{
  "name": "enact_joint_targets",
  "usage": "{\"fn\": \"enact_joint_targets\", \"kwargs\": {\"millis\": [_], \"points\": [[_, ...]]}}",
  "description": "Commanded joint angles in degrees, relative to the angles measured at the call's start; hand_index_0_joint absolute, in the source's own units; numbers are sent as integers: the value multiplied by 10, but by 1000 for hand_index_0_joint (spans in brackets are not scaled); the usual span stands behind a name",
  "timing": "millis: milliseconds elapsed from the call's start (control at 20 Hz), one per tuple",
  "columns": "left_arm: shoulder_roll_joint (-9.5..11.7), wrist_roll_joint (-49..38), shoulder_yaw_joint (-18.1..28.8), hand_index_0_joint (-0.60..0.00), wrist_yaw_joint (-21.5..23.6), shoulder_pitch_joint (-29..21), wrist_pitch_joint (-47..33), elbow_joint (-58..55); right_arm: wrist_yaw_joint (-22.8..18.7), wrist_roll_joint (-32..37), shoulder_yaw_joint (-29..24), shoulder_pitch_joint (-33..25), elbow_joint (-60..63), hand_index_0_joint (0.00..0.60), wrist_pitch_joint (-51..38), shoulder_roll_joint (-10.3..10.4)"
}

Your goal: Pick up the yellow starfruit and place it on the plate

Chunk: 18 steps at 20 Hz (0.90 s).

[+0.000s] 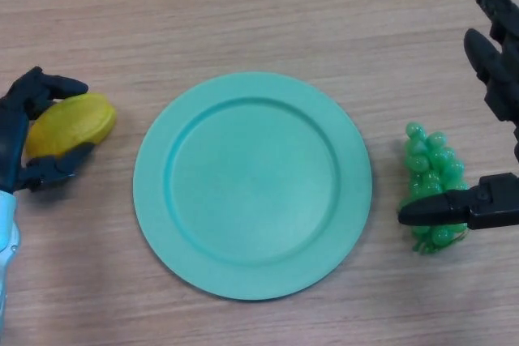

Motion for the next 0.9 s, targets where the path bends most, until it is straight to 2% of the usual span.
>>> {"fn": "enact_joint_targets", "kwargs": {"millis": [50, 150, 300, 450, 550, 650, 800, 900], "points": [[41, 26, 34, -600, 36, 0, -67, -42, -11, 29, -36, -15, -37, 0, -45, -12], [38, 4, 46, -600, 20, 15, -67, -92, -12, 38, -36, -15, -45, 0, -32, -11], [30, 11, 57, -600, 42, 34, -73, -172, -11, 40, -33, -12, -52, 0, -22, -11], [14, 5, 62, -600, 19, 58, -42, -277, -10, 36, -32, -11, -56, 0, -23, -11], [-8, -15, 49, -600, -22, 74, -15, -349, -8, 37, -31, -13, -60, 0, -14, -10], [-39, -53, 25, -600, -80, 90, 27, -427, -8, 38, -30, -14, -62, 0, -16, -10], [-74, -24, -20, -600, -138, 114, 61, -490, -10, 31, -28, -16, -59, 0, -20, -11], [-85, 24, -44, -600, -137, 112, 31, -472, -8, 28, -29, -16, -61, 0, -20, -11]]}}
